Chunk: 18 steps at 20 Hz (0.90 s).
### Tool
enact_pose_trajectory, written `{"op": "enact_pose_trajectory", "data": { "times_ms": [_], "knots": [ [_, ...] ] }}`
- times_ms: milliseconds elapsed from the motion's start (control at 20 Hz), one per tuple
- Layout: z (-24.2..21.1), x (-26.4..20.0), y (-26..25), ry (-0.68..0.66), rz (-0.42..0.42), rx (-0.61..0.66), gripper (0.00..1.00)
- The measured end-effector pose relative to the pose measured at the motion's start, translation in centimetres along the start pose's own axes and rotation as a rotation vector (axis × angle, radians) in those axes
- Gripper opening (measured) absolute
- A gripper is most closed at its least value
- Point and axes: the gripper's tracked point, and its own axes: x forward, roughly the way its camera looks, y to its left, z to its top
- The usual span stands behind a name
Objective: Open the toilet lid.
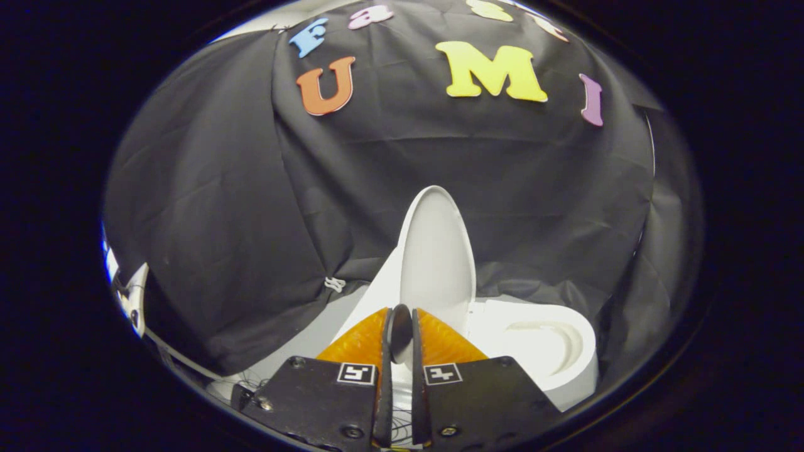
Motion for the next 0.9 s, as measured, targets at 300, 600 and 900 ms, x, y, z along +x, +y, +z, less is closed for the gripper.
{"op": "enact_pose_trajectory", "data": {
  "times_ms": [300, 600, 900],
  "knots": [
    [0.1, 0.5, 1.1, 0.027, -0.037, -0.045, 0.15],
    [0.0, -0.6, -0.5, 0.03, -0.051, -0.066, 0.17],
    [0.2, -4.6, -1.0, 0.032, 0.122, 0.057, 0.39]
  ]
}}
